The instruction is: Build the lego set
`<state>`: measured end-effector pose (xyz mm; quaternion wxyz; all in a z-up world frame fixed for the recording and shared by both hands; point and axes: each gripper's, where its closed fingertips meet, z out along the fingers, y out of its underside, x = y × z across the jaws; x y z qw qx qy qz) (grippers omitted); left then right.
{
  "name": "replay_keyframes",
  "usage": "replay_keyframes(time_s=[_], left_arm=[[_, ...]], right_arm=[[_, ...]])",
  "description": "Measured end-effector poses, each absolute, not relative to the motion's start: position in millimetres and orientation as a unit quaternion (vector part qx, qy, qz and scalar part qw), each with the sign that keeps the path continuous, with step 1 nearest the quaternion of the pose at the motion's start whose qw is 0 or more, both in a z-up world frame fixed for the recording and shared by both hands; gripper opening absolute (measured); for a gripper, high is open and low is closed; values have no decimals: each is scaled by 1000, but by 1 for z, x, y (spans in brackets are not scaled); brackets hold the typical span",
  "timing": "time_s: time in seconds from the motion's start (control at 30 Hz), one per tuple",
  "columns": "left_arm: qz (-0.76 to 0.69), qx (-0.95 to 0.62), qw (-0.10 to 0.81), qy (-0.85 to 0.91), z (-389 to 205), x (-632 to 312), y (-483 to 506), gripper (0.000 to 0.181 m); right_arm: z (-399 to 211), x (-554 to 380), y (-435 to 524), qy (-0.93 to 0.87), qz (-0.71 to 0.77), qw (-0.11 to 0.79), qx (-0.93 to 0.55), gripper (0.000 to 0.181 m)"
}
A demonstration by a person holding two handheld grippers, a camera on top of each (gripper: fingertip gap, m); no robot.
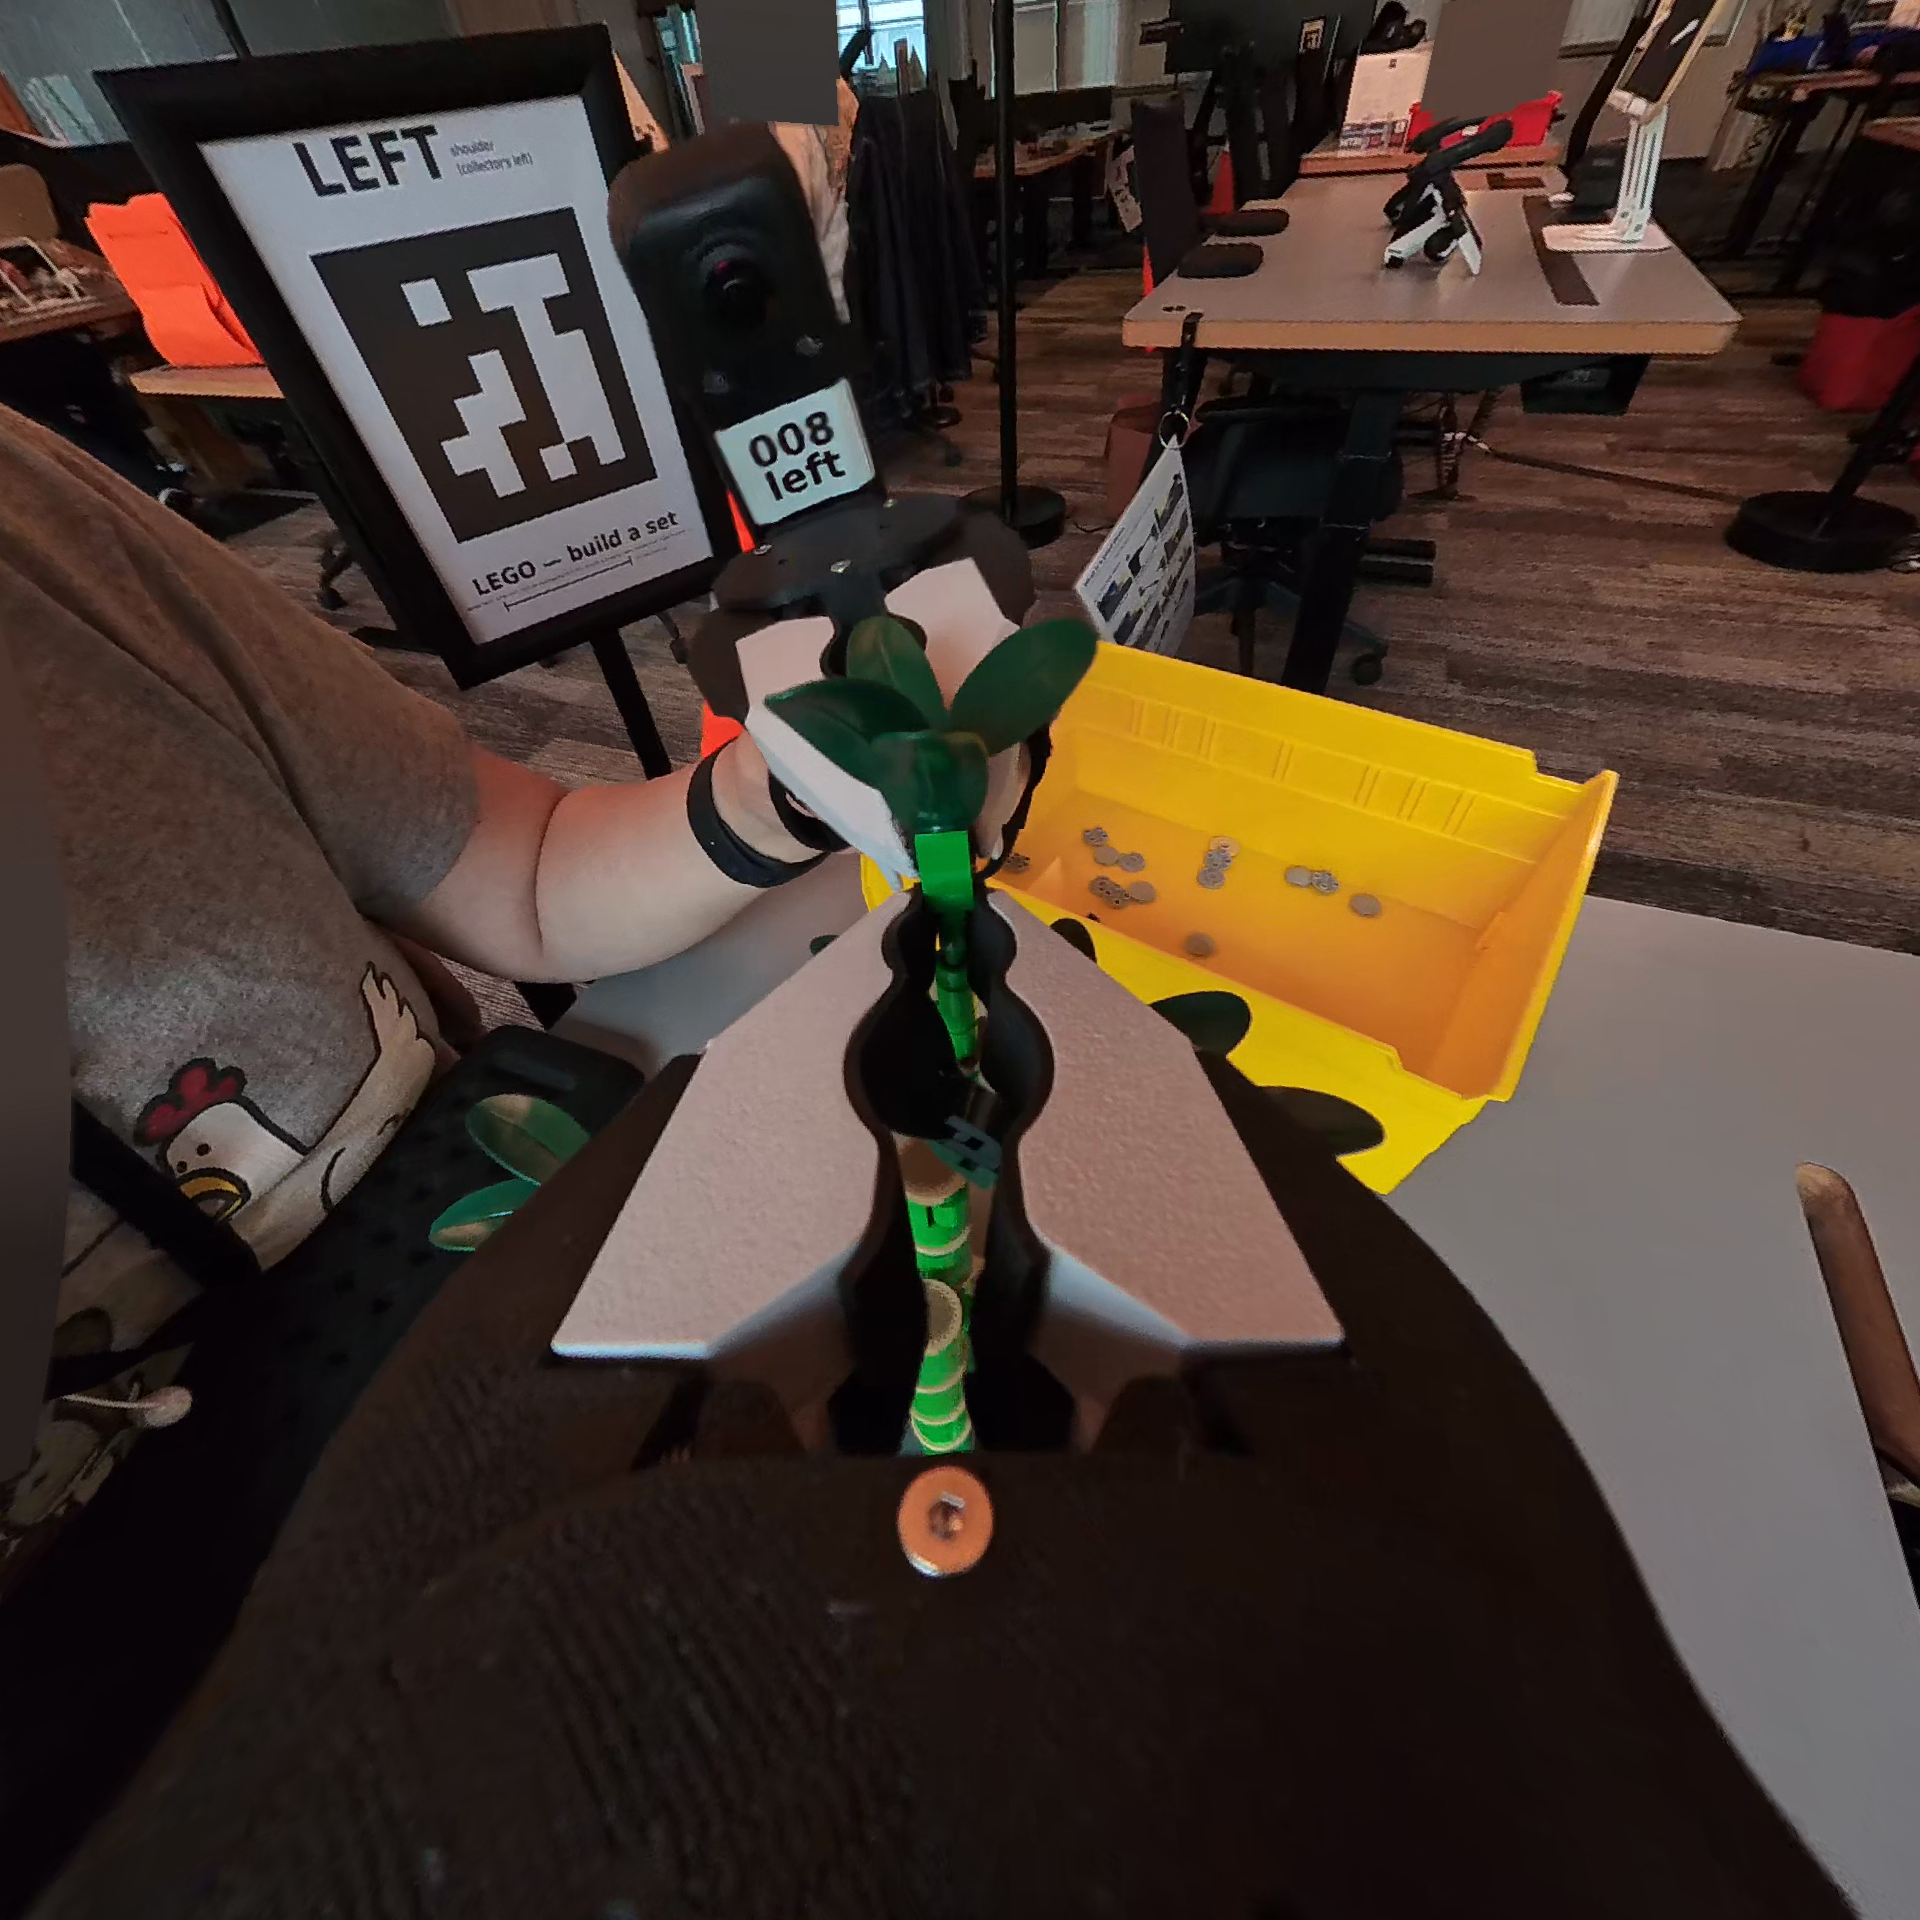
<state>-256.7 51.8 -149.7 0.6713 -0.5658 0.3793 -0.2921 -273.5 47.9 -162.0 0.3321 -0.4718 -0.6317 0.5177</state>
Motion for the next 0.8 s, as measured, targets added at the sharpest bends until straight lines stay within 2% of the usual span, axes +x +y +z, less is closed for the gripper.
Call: replay_keyframes(time_s=[0.5, 0.8], left_arm=[[-261, -555, 679, 403, -151, -256, 52, 6], [-335, -583, 644, 366, -152, -257, 54, 7]], right_arm=[[-162, -273, 48, -628, 525, 322, -476, 3], [-162, -273, 50, -635, 509, 338, -473, 3]])
